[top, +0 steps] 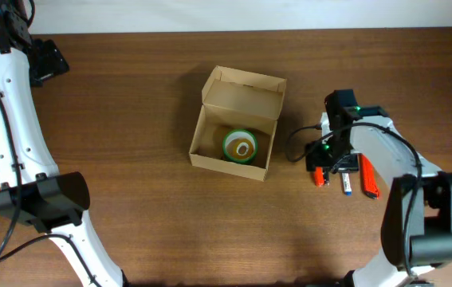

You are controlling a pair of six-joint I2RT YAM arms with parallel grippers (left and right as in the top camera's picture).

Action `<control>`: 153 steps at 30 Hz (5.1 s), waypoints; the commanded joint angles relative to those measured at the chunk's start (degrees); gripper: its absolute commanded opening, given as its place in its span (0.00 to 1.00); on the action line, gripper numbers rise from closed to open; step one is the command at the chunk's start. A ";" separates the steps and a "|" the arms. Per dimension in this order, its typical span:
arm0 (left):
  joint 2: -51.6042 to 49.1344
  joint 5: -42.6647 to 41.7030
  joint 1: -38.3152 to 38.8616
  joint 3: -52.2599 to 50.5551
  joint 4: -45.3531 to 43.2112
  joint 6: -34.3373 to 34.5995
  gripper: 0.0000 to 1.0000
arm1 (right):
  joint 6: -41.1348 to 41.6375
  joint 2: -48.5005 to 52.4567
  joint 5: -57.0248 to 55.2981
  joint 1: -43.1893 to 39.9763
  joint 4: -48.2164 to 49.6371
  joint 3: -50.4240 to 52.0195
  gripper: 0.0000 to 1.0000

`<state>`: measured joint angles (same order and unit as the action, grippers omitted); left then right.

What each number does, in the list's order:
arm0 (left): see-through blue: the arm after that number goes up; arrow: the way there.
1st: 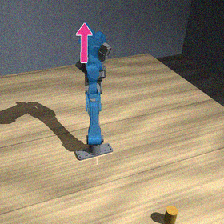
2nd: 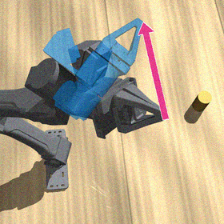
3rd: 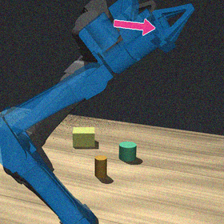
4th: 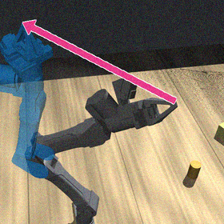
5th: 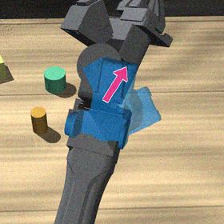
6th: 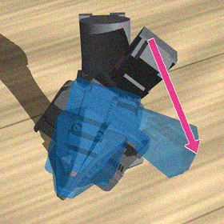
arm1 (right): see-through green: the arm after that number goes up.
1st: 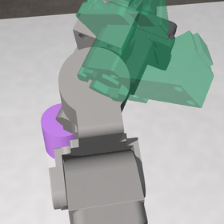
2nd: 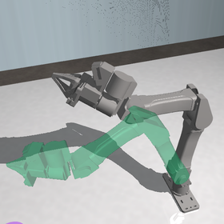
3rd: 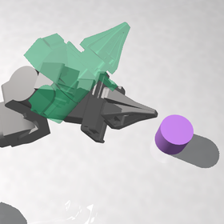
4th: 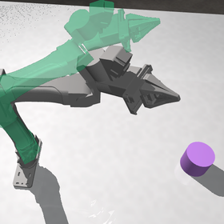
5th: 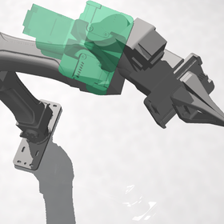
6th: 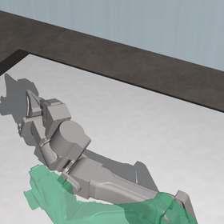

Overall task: Pack container
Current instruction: 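Grasp the red stapler with the right gripper and lift it, then lower the red stapler into the box beside the tape rolls, then move the right gripper to the yellow highlighter and grasp it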

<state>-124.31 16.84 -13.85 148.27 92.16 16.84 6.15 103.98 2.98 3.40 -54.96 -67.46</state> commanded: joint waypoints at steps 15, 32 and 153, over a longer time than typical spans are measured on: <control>-0.96 -0.17 -0.20 -0.15 0.07 -0.22 1.00 | 0.57 6.16 -0.66 -0.33 3.30 0.55 0.04; -0.96 -0.17 -0.20 -0.15 0.04 -0.22 1.00 | -6.86 -7.85 6.45 -0.35 -9.35 -22.36 0.03; -0.96 -0.17 -0.20 -0.15 0.07 -0.22 1.00 | -28.22 -4.26 -6.82 -36.98 8.92 -0.90 0.40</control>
<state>-124.31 16.82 -13.85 148.27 92.18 16.84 -22.63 99.24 -3.46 -32.51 -45.84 -68.90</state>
